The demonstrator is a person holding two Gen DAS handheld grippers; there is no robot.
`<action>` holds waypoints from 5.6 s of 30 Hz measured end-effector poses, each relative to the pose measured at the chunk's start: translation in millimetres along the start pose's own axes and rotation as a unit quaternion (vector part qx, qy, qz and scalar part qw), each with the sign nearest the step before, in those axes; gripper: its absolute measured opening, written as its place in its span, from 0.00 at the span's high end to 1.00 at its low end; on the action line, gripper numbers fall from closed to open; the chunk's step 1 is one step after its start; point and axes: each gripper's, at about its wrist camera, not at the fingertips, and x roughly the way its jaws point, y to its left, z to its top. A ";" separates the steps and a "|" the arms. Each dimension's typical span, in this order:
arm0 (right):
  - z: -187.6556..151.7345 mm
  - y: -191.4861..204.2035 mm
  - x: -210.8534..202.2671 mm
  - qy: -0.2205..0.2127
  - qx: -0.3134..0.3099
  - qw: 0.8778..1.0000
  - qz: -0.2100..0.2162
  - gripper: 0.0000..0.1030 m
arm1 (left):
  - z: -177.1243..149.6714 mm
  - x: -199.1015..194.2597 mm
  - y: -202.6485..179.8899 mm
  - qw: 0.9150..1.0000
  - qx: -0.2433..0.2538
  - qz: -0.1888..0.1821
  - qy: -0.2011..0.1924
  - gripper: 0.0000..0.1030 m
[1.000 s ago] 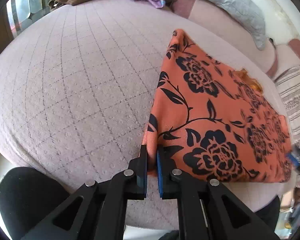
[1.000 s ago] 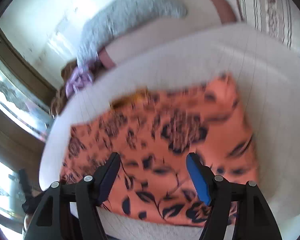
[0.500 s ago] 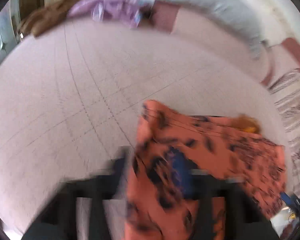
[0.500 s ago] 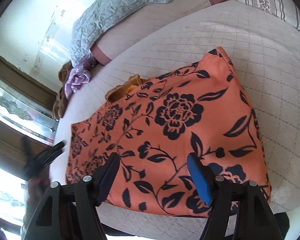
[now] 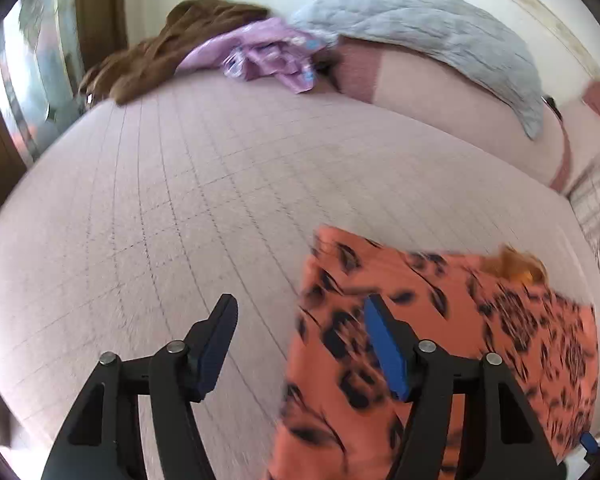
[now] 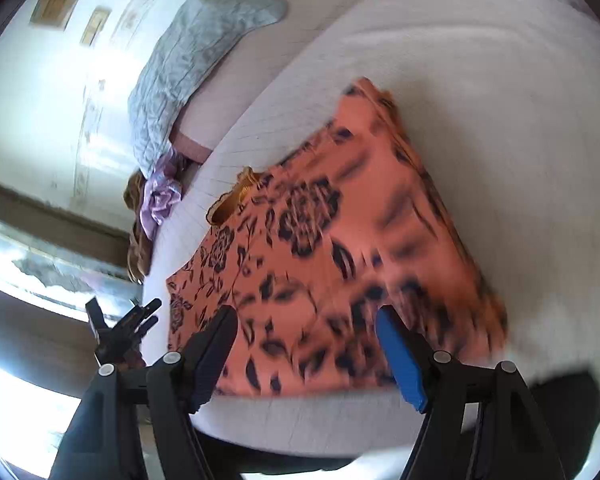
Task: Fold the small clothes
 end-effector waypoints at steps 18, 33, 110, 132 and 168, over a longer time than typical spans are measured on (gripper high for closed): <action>-32.6 -42.3 14.8 -0.042 0.144 0.988 0.023 0.26 | -40.7 -57.4 -100.5 0.996 0.090 -0.009 -0.027 0.25; -6.5 -39.0 13.3 -0.068 0.116 0.991 0.000 0.30 | -48.4 -45.1 -114.4 0.995 0.093 -0.011 -0.013 0.21; 9.7 -96.7 -57.9 -0.115 0.152 0.980 -0.055 0.69 | -90.6 13.9 -178.8 0.983 0.179 -0.025 0.046 0.14; 173.8 -11.2 93.5 0.004 -0.055 0.986 -0.155 0.73 | -90.1 17.1 -174.9 0.982 0.181 -0.024 0.042 0.07; 2.4 -40.5 11.2 -0.080 0.126 0.989 -0.021 0.48 | -83.7 -4.3 -167.3 0.983 0.183 -0.006 0.010 0.08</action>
